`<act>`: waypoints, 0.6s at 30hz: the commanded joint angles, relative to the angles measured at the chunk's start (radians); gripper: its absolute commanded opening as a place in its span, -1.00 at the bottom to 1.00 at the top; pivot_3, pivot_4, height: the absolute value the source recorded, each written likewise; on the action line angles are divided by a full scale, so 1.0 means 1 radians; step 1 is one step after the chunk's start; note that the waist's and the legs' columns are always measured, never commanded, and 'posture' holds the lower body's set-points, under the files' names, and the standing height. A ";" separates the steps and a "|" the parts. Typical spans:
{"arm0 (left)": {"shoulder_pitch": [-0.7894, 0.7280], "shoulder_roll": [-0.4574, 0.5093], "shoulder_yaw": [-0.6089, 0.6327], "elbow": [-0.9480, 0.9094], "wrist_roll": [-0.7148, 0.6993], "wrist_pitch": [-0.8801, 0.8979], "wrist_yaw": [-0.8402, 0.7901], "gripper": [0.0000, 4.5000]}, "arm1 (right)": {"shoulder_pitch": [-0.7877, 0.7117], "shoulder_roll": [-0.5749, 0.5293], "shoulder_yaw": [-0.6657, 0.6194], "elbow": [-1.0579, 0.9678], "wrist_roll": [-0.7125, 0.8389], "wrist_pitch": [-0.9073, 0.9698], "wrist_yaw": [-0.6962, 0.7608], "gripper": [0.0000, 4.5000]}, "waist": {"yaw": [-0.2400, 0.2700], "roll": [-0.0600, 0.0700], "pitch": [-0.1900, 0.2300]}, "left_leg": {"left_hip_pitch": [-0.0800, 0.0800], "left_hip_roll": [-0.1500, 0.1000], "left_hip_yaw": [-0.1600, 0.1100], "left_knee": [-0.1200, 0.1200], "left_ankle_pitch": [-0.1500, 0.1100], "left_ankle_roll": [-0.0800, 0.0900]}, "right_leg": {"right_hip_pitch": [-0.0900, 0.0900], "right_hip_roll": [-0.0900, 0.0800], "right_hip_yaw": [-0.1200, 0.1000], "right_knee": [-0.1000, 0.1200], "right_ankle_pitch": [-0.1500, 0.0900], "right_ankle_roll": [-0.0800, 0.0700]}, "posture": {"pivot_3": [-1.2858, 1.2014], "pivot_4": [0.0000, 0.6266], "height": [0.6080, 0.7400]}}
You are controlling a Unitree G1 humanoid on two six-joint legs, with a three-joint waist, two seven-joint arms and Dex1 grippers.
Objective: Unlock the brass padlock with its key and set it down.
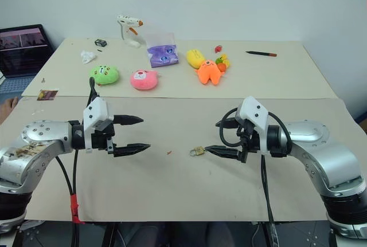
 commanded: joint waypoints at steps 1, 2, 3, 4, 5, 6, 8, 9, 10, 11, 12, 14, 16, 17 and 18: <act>-0.026 -0.006 0.024 0.008 0.011 -0.029 0.025 0.98 | -0.009 0.000 -0.010 -0.006 0.007 0.001 -0.003 1.00 | 0.000 0.000 0.000 | 0.000 0.000 0.000 0.000 0.000 0.000 | 0.000 0.000 0.000 0.000 0.000 0.000 | 0.03 -0.52 0.97; -0.023 -0.015 0.023 0.011 0.016 -0.033 0.037 0.98 | -0.008 -0.001 -0.005 -0.004 0.012 0.007 0.002 1.00 | 0.001 0.000 0.000 | 0.000 0.000 0.000 0.000 0.000 0.000 | 0.000 0.000 0.000 0.000 0.000 0.000 | 0.03 -0.52 0.97; -0.020 -0.018 0.013 0.014 0.030 -0.037 0.046 0.98 | -0.007 -0.001 -0.002 -0.002 0.019 0.016 0.003 1.00 | 0.001 0.000 0.000 | 0.001 0.000 0.000 0.000 0.000 0.000 | 0.000 0.000 0.000 -0.001 0.000 0.000 | 0.03 -0.52 0.97; -0.015 -0.016 -0.001 0.015 0.043 -0.046 0.046 0.98 | -0.007 -0.001 0.000 0.001 0.017 0.014 0.004 1.00 | 0.002 0.000 0.000 | 0.001 0.000 0.000 0.000 0.000 0.000 | 0.001 0.000 0.000 -0.003 0.000 0.000 | 0.03 -0.52 0.97; -0.016 -0.034 -0.033 0.023 0.077 -0.050 0.078 0.98 | -0.009 0.000 0.001 0.009 0.011 0.007 0.003 1.00 | 0.002 0.000 0.000 | 0.001 0.000 0.000 0.000 0.000 0.000 | 0.001 0.000 0.000 -0.003 0.000 0.000 | 0.03 -0.52 0.97; -0.019 -0.063 -0.057 0.025 0.083 -0.041 0.103 0.98 | -0.010 -0.002 0.002 0.015 0.002 0.002 0.000 1.00 | 0.002 0.000 0.000 | 0.001 0.000 0.000 0.000 0.000 0.000 | 0.001 0.000 0.000 -0.003 0.000 0.000 | 0.03 -0.52 0.97; -0.031 -0.129 -0.105 0.008 0.074 -0.023 0.128 0.98 | -0.009 -0.006 0.006 0.025 -0.020 -0.012 -0.006 1.00 | 0.005 0.000 0.000 | 0.001 -0.001 0.000 0.000 0.000 0.000 | 0.001 0.000 0.000 -0.003 0.000 0.000 | 0.03 -0.52 0.97; -0.041 -0.163 -0.127 0.002 0.069 -0.013 0.139 0.98 | -0.005 -0.006 0.006 0.026 -0.027 -0.017 -0.009 1.00 | 0.007 0.000 0.000 | 0.001 -0.001 0.000 0.000 0.000 0.000 | 0.001 0.000 0.000 -0.002 0.000 0.000 | 0.03 -0.52 0.97; -0.056 -0.194 -0.155 0.004 0.076 -0.004 0.151 0.98 | -0.001 -0.004 0.004 0.024 -0.028 -0.014 -0.015 1.00 | 0.010 0.000 0.000 | 0.000 -0.001 0.000 0.001 0.000 0.000 | 0.001 0.000 -0.001 0.001 0.000 0.000 | 0.03 -0.52 0.97; -0.074 -0.227 -0.192 0.014 0.094 0.003 0.166 0.98 | 0.006 -0.003 -0.002 0.017 -0.027 -0.009 -0.021 1.00 | 0.014 0.000 0.000 | -0.001 -0.001 0.000 0.001 0.000 0.001 | 0.001 0.000 -0.001 0.001 0.000 0.000 | 0.03 -0.52 0.97; -0.099 -0.263 -0.241 0.039 0.134 -0.009 0.181 0.98 | 0.022 -0.008 -0.015 0.004 -0.024 -0.004 -0.027 1.00 | 0.016 -0.001 0.000 | -0.001 -0.001 -0.001 0.002 0.000 0.001 | 0.001 0.000 -0.001 0.001 0.000 0.000 | 0.03 -0.52 0.97; -0.138 -0.308 -0.309 0.088 0.198 -0.031 0.207 0.98 | 0.047 -0.016 -0.042 -0.018 -0.016 0.007 -0.037 1.00 | 0.022 -0.001 0.000 | -0.002 -0.002 -0.002 0.002 0.000 0.001 | 0.002 0.000 -0.002 0.000 0.000 0.000 | 0.03 -0.52 0.97; -0.167 -0.348 -0.353 0.138 0.240 -0.049 0.221 0.98 | 0.075 -0.027 -0.079 -0.040 -0.004 0.020 -0.048 1.00 | 0.019 -0.001 0.000 | -0.001 -0.003 -0.002 0.003 0.000 0.001 | 0.002 -0.001 -0.002 0.001 0.000 0.001 | 0.03 -0.52 0.97; -0.176 -0.363 -0.370 0.154 0.250 -0.063 0.214 0.98 | 0.090 -0.033 -0.097 -0.052 0.003 0.028 -0.053 1.00 | 0.016 -0.001 0.000 | -0.001 -0.003 -0.002 0.003 0.000 0.001 | 0.002 -0.001 -0.002 0.001 0.000 0.001 | 0.03 -0.52 0.97; -0.182 -0.376 -0.380 0.167 0.255 -0.074 0.207 0.98 | 0.102 -0.037 -0.113 -0.065 0.011 0.036 -0.059 1.00 | 0.014 -0.001 0.000 | -0.001 -0.003 -0.002 0.002 0.000 0.001 | 0.002 -0.001 -0.001 0.001 0.000 0.001 | 0.03 -0.52 0.97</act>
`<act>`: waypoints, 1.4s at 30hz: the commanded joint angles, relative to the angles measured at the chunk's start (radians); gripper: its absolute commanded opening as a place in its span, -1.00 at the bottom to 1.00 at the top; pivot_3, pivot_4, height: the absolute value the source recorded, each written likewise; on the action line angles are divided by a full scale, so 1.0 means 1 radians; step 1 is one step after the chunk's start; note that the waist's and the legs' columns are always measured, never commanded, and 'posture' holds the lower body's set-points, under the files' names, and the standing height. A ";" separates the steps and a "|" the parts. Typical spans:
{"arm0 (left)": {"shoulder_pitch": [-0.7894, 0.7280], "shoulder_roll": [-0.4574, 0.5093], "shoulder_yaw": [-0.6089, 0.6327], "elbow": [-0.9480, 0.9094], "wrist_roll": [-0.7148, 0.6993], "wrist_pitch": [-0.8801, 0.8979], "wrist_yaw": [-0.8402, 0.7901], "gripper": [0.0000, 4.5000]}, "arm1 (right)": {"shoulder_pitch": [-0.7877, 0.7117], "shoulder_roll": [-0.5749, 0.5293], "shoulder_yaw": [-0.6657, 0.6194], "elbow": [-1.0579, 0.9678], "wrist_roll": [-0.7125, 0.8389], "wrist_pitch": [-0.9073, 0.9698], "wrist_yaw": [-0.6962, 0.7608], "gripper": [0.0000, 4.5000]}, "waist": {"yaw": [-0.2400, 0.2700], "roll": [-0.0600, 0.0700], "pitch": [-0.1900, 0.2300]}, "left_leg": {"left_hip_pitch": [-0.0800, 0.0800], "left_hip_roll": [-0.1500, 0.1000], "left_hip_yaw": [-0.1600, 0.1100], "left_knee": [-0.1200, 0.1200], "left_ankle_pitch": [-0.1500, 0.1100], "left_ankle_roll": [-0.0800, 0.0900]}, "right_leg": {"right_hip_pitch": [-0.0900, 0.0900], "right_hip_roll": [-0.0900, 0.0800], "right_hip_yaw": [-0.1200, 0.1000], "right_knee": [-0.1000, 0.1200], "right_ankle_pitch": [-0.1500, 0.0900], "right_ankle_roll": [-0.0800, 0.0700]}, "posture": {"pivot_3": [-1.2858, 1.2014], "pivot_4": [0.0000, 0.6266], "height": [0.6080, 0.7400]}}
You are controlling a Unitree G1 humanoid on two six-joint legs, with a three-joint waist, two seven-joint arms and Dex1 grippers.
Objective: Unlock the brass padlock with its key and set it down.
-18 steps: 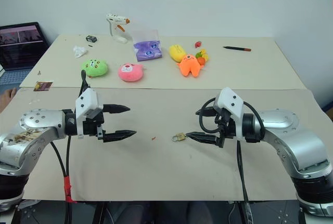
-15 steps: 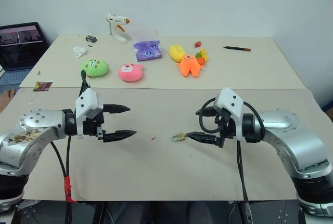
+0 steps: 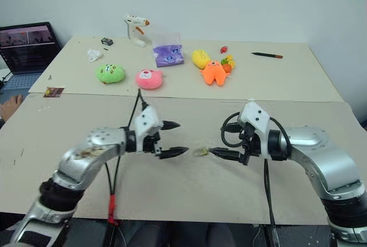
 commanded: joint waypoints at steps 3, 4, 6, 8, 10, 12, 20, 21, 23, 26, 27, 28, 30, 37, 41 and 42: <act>-0.052 -0.048 -0.117 0.094 0.111 -0.103 -0.028 0.98 | 0.063 -0.041 -0.135 -0.097 0.044 0.039 -0.042 1.00 | -0.005 0.000 0.000 | 0.000 0.000 0.000 0.000 0.000 0.000 | 0.000 0.000 0.000 0.000 0.000 0.000 | 0.03 -0.52 0.97; -0.059 -0.047 -0.149 0.118 0.142 -0.127 -0.040 0.98 | 0.075 -0.041 -0.147 -0.108 0.047 0.045 -0.053 1.00 | -0.003 0.000 0.000 | 0.001 0.000 0.000 0.000 0.000 0.000 | 0.000 0.000 0.000 0.000 0.000 0.000 | 0.03 -0.52 0.97; -0.065 -0.064 -0.170 0.157 0.163 -0.144 -0.046 0.98 | 0.089 -0.039 -0.162 -0.129 0.055 0.056 -0.073 1.00 | -0.002 0.000 0.000 | 0.001 0.000 0.000 0.000 0.000 0.000 | 0.001 0.000 0.000 -0.002 0.000 0.000 | 0.03 -0.52 0.97; -0.074 -0.098 -0.177 0.195 0.177 -0.142 -0.032 0.98 | 0.110 -0.038 -0.184 -0.150 0.065 0.065 -0.091 1.00 | -0.003 0.000 0.000 | 0.001 0.000 0.000 0.000 0.000 0.000 | 0.001 0.000 0.000 -0.004 0.000 0.000 | 0.03 -0.52 0.97; -0.083 -0.127 -0.182 0.227 0.200 -0.143 -0.016 0.98 | 0.131 -0.038 -0.205 -0.167 0.073 0.073 -0.107 1.00 | -0.001 0.000 0.000 | 0.001 0.000 0.000 0.001 0.000 0.000 | 0.001 0.000 0.000 -0.004 0.000 0.000 | 0.03 -0.52 0.97; -0.087 -0.151 -0.182 0.247 0.219 -0.140 -0.001 0.98 | 0.144 -0.037 -0.216 -0.179 0.077 0.078 -0.120 1.00 | -0.001 0.000 0.000 | 0.000 0.000 -0.001 0.001 0.000 0.000 | 0.001 0.000 0.000 -0.004 0.000 0.000 | 0.03 -0.52 0.97; -0.058 -0.237 -0.194 0.233 0.257 -0.039 0.066 0.98 | 0.163 -0.039 -0.234 -0.206 0.093 0.084 -0.165 1.00 | -0.001 0.000 0.000 | 0.001 0.000 -0.001 0.001 0.000 0.000 | 0.001 0.000 0.000 -0.004 0.000 0.000 | 0.03 -0.52 0.97; -0.054 -0.239 -0.193 0.225 0.257 -0.031 0.066 0.98 | 0.164 -0.040 -0.237 -0.207 0.096 0.085 -0.168 1.00 | -0.002 0.000 0.000 | 0.001 0.000 -0.001 0.001 0.000 0.001 | 0.001 0.000 0.000 -0.004 0.000 0.000 | 0.03 -0.52 0.97; -0.048 -0.244 -0.186 0.219 0.258 -0.013 0.073 0.98 | 0.167 -0.042 -0.241 -0.209 0.101 0.087 -0.170 1.00 | -0.002 0.000 0.000 | 0.001 0.000 -0.001 0.001 0.000 0.001 | 0.001 0.000 0.000 -0.004 0.000 0.000 | 0.03 -0.52 0.97; -0.042 -0.242 -0.193 0.203 0.263 0.013 0.071 0.75 | 0.169 -0.045 -0.240 -0.210 0.105 0.086 -0.174 1.00 | -0.002 0.000 0.000 | 0.001 0.000 -0.001 0.001 0.000 0.001 | 0.001 0.000 0.000 -0.004 0.000 0.000 | 0.03 -0.52 0.97; -0.041 -0.239 -0.197 0.198 0.266 0.023 0.071 0.63 | 0.168 -0.046 -0.239 -0.209 0.104 0.085 -0.174 1.00 | -0.002 0.000 0.000 | 0.001 0.000 -0.001 0.001 0.000 0.000 | 0.001 0.000 0.000 -0.004 0.000 0.000 | 0.03 -0.52 0.97; -0.042 -0.237 -0.198 0.194 0.270 0.028 0.072 0.45 | 0.168 -0.047 -0.239 -0.208 0.104 0.084 -0.173 1.00 | -0.002 0.000 0.000 | 0.001 0.000 -0.001 0.001 0.000 0.001 | 0.001 0.000 0.000 -0.004 0.000 0.000 | 0.03 -0.52 0.97; -0.043 -0.231 -0.200 0.186 0.278 0.037 0.076 0.14 | 0.167 -0.049 -0.238 -0.204 0.102 0.081 -0.170 1.00 | -0.002 0.000 0.000 | 0.001 0.000 -0.001 0.001 0.000 0.001 | 0.001 0.000 0.000 -0.004 0.000 0.000 | 0.03 -0.52 0.97; -0.049 -0.221 -0.173 0.169 0.276 0.046 0.089 -0.64 | 0.145 -0.044 -0.212 -0.186 0.092 0.070 -0.168 1.00 | -0.002 0.000 0.000 | 0.001 0.000 -0.001 0.001 0.000 0.001 | 0.001 0.000 0.000 -0.004 0.000 0.000 | 0.03 -0.52 0.97; -0.066 -0.220 -0.097 0.167 0.199 -0.010 0.032 -0.64 | 0.122 -0.039 -0.186 -0.178 0.089 0.062 -0.161 1.00 | -0.002 0.000 0.000 | 0.001 0.000 -0.001 0.002 0.000 0.000 | 0.001 0.000 0.000 -0.004 0.000 0.000 | 0.03 -0.52 0.97; -0.074 -0.197 -0.061 0.160 0.146 -0.027 -0.037 -0.64 | 0.111 -0.037 -0.170 -0.178 0.084 0.052 -0.156 1.00 | -0.002 0.000 0.000 | 0.001 0.000 -0.001 0.002 0.000 0.000 | 0.001 0.000 0.000 -0.004 0.000 0.000 | 0.03 -0.52 0.97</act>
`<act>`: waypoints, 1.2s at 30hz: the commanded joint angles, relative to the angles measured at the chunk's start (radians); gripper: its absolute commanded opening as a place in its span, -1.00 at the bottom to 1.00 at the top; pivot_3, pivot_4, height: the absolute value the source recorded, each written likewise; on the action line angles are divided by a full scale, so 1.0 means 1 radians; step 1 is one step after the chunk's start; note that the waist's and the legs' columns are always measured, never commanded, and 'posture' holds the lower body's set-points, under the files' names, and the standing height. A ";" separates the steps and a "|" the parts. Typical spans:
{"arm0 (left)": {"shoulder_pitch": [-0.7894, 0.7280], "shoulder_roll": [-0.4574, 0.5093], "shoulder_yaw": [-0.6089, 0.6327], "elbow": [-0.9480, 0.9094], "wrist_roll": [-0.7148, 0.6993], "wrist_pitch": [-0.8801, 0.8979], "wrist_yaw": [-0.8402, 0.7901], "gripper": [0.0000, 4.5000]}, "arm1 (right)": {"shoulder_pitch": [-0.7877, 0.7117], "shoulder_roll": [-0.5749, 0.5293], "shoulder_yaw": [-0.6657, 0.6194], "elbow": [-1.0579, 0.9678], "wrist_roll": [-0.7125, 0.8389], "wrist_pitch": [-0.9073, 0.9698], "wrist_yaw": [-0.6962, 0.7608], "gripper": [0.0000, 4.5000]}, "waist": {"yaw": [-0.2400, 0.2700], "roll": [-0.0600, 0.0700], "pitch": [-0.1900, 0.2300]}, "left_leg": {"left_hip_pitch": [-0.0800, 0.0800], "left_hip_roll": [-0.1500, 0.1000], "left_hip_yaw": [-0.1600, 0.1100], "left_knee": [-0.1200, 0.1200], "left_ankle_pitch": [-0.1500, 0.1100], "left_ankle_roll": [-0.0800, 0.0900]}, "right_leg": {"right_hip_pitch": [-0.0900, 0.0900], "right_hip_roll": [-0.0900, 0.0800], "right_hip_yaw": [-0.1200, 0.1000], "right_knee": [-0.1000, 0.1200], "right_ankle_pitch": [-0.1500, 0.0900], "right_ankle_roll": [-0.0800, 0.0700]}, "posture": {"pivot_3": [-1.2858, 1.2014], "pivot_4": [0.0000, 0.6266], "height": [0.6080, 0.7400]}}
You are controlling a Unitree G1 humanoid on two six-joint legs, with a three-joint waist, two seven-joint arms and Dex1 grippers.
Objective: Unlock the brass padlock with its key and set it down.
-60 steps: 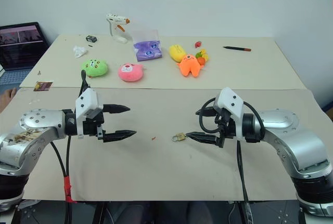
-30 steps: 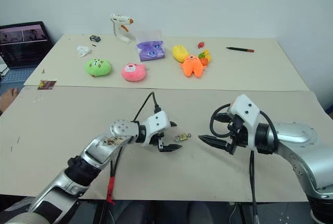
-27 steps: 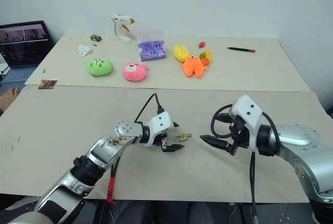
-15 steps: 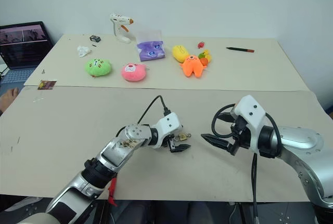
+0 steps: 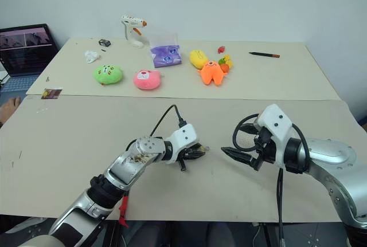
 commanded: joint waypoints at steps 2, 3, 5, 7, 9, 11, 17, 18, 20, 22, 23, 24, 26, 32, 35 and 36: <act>-0.049 0.086 0.145 -0.033 -0.195 -0.057 -0.246 -0.64 | -0.058 0.003 0.052 -0.010 -0.011 -0.052 0.023 1.00 | -0.002 0.000 0.000 | 0.000 0.000 0.000 0.000 0.000 0.000 | 0.000 0.000 0.000 0.000 0.000 0.000 | 0.03 -0.52 0.97; -0.067 0.123 0.174 -0.024 -0.251 -0.043 -0.328 -0.64 | -0.075 0.008 0.081 -0.013 -0.019 -0.063 0.028 1.00 | -0.005 0.000 0.000 | -0.001 0.000 0.000 0.000 0.000 0.000 | -0.001 0.000 0.000 0.000 0.000 0.000 | 0.03 -0.52 0.97; -0.096 0.166 0.199 0.004 -0.303 -0.043 -0.416 -0.64 | -0.097 0.011 0.124 -0.015 -0.044 -0.087 0.037 1.00 | -0.010 0.000 0.000 | -0.001 0.001 0.000 0.000 0.001 -0.001 | -0.001 0.001 0.000 0.000 0.000 0.000 | 0.03 -0.52 0.97; -0.154 0.195 0.209 0.055 -0.348 -0.021 -0.500 -0.64 | -0.122 0.022 0.167 -0.032 -0.084 -0.124 0.024 1.00 | -0.007 0.000 0.000 | 0.000 0.000 0.000 0.000 0.001 -0.001 | 0.000 0.001 0.000 0.000 0.000 0.000 | 0.03 -0.52 0.97; -0.201 0.222 0.206 0.091 -0.386 0.002 -0.597 -0.64 | -0.140 0.038 0.185 -0.046 -0.105 -0.144 0.006 1.00 | -0.003 0.000 0.000 | 0.000 -0.001 -0.001 0.001 0.000 0.000 | 0.000 0.000 -0.001 0.000 0.000 0.000 | 0.03 -0.52 0.97; -0.230 0.244 0.190 0.118 -0.403 0.001 -0.683 -0.64 | -0.148 0.044 0.193 -0.053 -0.121 -0.160 0.003 1.00 | -0.002 0.000 0.000 | -0.001 -0.003 -0.001 0.002 0.000 0.000 | 0.000 -0.001 -0.002 0.001 -0.001 0.001 | 0.03 -0.52 0.97; -0.334 0.310 0.033 0.301 -0.394 -0.112 -0.885 -0.64 | -0.221 0.131 0.289 -0.092 -0.181 -0.212 -0.047 1.00 | -0.008 0.000 0.000 | -0.001 -0.003 -0.001 0.002 0.000 0.000 | 0.000 0.000 -0.002 0.005 -0.001 0.001 | 0.03 -0.52 0.97; -0.361 0.314 -0.001 0.339 -0.406 -0.133 -0.885 -0.64 | -0.229 0.144 0.312 -0.096 -0.205 -0.229 -0.052 1.00 | -0.009 0.000 0.000 | -0.001 -0.003 -0.001 0.002 0.000 0.000 | -0.001 0.000 -0.002 0.005 -0.001 0.001 | 0.03 -0.52 0.97; -0.413 0.318 -0.060 0.411 -0.430 -0.174 -0.885 -0.64 | -0.230 0.148 0.357 -0.110 -0.250 -0.255 -0.048 1.00 | -0.009 0.000 0.000 | -0.001 -0.003 -0.001 0.003 0.000 0.001 | 0.000 0.000 -0.002 0.005 -0.001 0.001 | 0.03 -0.52 0.97; -0.451 0.313 -0.098 0.468 -0.433 -0.221 -0.885 -0.64 | -0.213 0.134 0.389 -0.124 -0.294 -0.287 -0.038 1.00 | -0.008 0.000 0.000 | -0.002 -0.003 -0.001 0.003 -0.001 0.001 | 0.000 0.000 -0.002 0.005 -0.001 0.002 | 0.03 -0.52 0.97; -0.468 0.315 -0.114 0.485 -0.446 -0.236 -0.885 -0.64 | -0.200 0.129 0.394 -0.132 -0.304 -0.295 -0.032 1.00 | -0.008 0.000 0.000 | -0.002 -0.004 -0.002 0.004 -0.001 0.002 | -0.001 0.000 -0.002 0.005 -0.001 0.002 | 0.03 -0.52 0.97; -0.482 0.314 -0.124 0.498 -0.458 -0.245 -0.885 -0.64 | -0.187 0.119 0.401 -0.140 -0.315 -0.302 -0.025 1.00 | -0.009 0.000 0.000 | -0.004 -0.004 -0.002 0.005 -0.001 0.002 | -0.001 0.000 -0.002 0.005 -0.001 0.002 | 0.03 -0.52 0.97; -0.506 0.314 -0.134 0.513 -0.488 -0.248 -0.885 -0.64 | -0.147 0.095 0.410 -0.151 -0.352 -0.334 -0.011 1.00 | -0.009 0.000 0.000 | -0.005 -0.004 -0.002 0.007 -0.001 0.003 | -0.002 0.000 -0.002 0.005 -0.002 0.003 | 0.03 -0.52 0.97; -0.522 0.337 -0.177 0.502 -0.537 -0.263 -0.885 -0.64 | -0.099 0.070 0.423 -0.123 -0.463 -0.456 0.004 1.00 | -0.015 0.000 0.000 | -0.008 -0.004 -0.003 0.013 -0.004 0.008 | -0.002 0.000 -0.003 0.006 -0.002 0.004 | 0.03 -0.52 0.97; -0.517 0.350 -0.199 0.489 -0.545 -0.280 -0.885 -0.64 | -0.099 0.075 0.426 -0.100 -0.490 -0.493 0.011 0.77 | -0.018 0.000 0.000 | -0.007 -0.004 -0.003 0.014 -0.004 0.007 | -0.002 0.000 -0.002 0.005 -0.002 0.004 | 0.03 -0.52 0.97; -0.518 0.351 -0.202 0.490 -0.547 -0.282 -0.885 -0.64 | -0.097 0.075 0.427 -0.096 -0.495 -0.501 0.014 0.68 | -0.019 0.000 0.000 | -0.007 -0.004 -0.003 0.014 -0.004 0.007 | -0.002 0.000 -0.002 0.005 -0.002 0.004 | 0.03 -0.52 0.97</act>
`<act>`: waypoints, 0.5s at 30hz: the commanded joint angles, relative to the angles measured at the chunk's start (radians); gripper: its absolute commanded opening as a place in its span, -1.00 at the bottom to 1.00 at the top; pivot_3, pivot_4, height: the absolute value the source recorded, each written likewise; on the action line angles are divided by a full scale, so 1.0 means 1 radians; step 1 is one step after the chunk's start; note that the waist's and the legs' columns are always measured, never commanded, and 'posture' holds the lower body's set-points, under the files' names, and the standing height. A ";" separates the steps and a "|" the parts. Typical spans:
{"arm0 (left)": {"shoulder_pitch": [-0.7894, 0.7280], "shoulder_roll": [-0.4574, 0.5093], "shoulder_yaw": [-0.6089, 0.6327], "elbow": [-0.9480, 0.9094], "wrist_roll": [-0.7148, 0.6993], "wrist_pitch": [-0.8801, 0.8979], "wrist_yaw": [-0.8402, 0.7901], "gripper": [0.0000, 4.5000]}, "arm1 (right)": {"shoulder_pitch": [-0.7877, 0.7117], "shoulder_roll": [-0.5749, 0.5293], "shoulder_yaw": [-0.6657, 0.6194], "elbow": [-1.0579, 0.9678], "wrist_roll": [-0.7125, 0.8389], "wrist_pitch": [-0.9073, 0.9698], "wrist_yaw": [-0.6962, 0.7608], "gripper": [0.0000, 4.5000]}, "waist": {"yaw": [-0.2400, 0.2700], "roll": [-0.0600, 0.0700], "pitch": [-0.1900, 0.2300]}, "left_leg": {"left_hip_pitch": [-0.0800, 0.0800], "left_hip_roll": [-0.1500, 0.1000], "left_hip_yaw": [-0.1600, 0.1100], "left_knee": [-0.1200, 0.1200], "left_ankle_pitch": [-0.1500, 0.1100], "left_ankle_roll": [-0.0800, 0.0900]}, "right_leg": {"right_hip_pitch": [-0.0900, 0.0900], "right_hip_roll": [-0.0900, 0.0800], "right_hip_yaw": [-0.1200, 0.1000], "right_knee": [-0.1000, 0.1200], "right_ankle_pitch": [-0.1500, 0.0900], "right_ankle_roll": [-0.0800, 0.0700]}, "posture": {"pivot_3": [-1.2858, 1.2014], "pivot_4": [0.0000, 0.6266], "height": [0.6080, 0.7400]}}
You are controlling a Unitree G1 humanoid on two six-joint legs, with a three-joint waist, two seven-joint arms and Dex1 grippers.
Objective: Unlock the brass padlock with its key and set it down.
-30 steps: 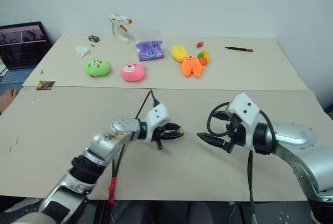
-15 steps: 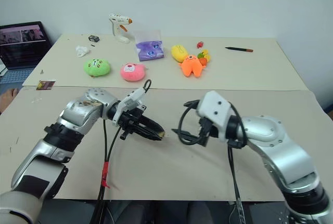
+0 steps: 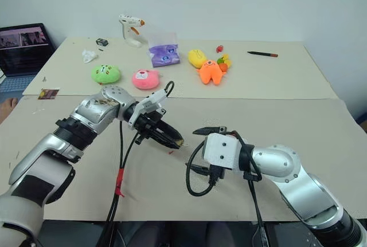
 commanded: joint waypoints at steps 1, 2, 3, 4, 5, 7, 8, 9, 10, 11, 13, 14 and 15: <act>-0.022 0.018 -0.008 -0.019 -0.028 -0.027 -0.008 -0.64 | 0.000 0.006 -0.011 0.005 -0.034 -0.061 0.013 0.53 | -0.002 0.000 0.000 | 0.000 0.000 0.000 0.000 0.000 0.000 | 0.000 0.000 0.000 0.000 0.000 0.000 | 0.03 -0.52 0.97; -0.025 0.021 -0.010 -0.015 -0.032 -0.028 -0.008 -0.64 | 0.000 0.009 -0.011 0.009 -0.038 -0.067 0.014 0.37 | -0.003 0.000 0.000 | 0.000 0.000 0.000 0.000 0.000 0.000 | 0.000 0.000 0.000 0.000 0.000 0.000 | 0.03 -0.52 0.97; -0.027 0.023 -0.013 -0.013 -0.036 -0.030 -0.008 -0.64 | 0.001 0.012 -0.012 0.011 -0.043 -0.072 0.014 0.24 | -0.003 0.000 0.000 | 0.000 0.000 0.000 0.000 0.000 0.000 | 0.000 0.000 0.000 0.000 0.000 0.000 | 0.03 -0.52 0.97; -0.029 0.025 -0.015 -0.012 -0.038 -0.031 -0.008 -0.64 | 0.000 0.016 -0.012 0.014 -0.047 -0.076 0.015 0.24 | -0.004 0.000 0.000 | 0.000 0.000 0.000 0.000 0.000 0.000 | 0.000 0.000 0.000 0.000 0.000 0.000 | 0.03 -0.52 0.97; -0.031 0.026 -0.017 -0.011 -0.041 -0.030 -0.008 -0.64 | 0.000 0.020 -0.012 0.016 -0.049 -0.079 0.016 0.24 | -0.004 0.000 0.000 | -0.001 0.000 0.000 0.000 0.000 0.000 | 0.000 0.000 0.000 0.000 0.000 0.000 | 0.03 -0.52 0.97; -0.033 0.027 -0.019 -0.010 -0.045 -0.030 -0.008 -0.64 | 0.001 0.028 -0.012 0.017 -0.054 -0.083 0.021 0.24 | -0.004 0.000 0.000 | -0.001 0.000 0.000 0.000 0.000 0.000 | 0.000 0.000 0.000 0.001 0.000 0.000 | 0.03 -0.52 0.97; -0.034 0.025 -0.017 -0.007 -0.044 -0.031 -0.008 -0.64 | 0.002 0.032 -0.012 0.017 -0.055 -0.085 0.023 0.24 | -0.004 0.000 0.000 | -0.001 0.000 0.000 0.000 0.000 0.000 | 0.000 0.000 0.000 0.000 0.000 0.000 | 0.03 -0.52 0.97; -0.034 0.024 -0.017 -0.007 -0.044 -0.031 -0.008 -0.64 | 0.004 0.036 -0.011 0.016 -0.054 -0.084 0.023 0.24 | -0.004 0.000 0.000 | -0.001 0.000 0.000 0.000 0.000 0.000 | 0.000 0.000 0.000 0.000 0.000 0.000 | 0.03 -0.52 0.97; -0.034 0.023 -0.018 -0.007 -0.045 -0.032 -0.008 -0.64 | 0.005 0.040 -0.011 0.015 -0.055 -0.084 0.023 0.24 | -0.004 0.000 0.000 | -0.001 0.000 0.000 0.000 0.000 0.000 | 0.000 0.000 0.000 0.000 0.000 0.000 | 0.03 -0.52 0.97; -0.034 0.023 -0.018 -0.006 -0.046 -0.032 -0.008 -0.64 | 0.007 0.044 -0.010 0.014 -0.056 -0.083 0.023 0.24 | -0.003 0.000 0.000 | -0.001 0.000 0.000 0.000 0.000 0.000 | 0.000 0.000 0.000 0.000 0.000 0.000 | 0.03 -0.52 0.97; -0.036 0.018 -0.018 -0.002 -0.046 -0.033 -0.008 -0.64 | 0.010 0.053 -0.008 0.010 -0.054 -0.078 0.024 0.24 | -0.004 0.000 0.000 | -0.001 0.000 0.000 0.000 0.000 0.000 | 0.000 0.000 0.000 0.000 0.000 0.000 | 0.03 -0.52 0.97; -0.038 0.014 -0.018 0.003 -0.046 -0.034 -0.008 -0.64 | 0.013 0.057 -0.005 0.009 -0.056 -0.077 0.024 0.01 | -0.004 0.000 0.000 | -0.001 0.000 0.000 0.000 0.000 0.000 | 0.000 0.000 0.000 0.000 0.000 0.000 | 0.03 -0.52 0.97; -0.041 0.009 -0.015 0.008 -0.046 -0.033 -0.008 -0.64 | 0.017 0.062 -0.002 0.008 -0.057 -0.075 0.022 -0.09 | -0.004 0.000 0.000 | -0.001 0.000 0.000 0.000 0.000 0.000 | 0.000 0.000 0.000 0.000 0.000 0.000 | 0.03 -0.52 0.97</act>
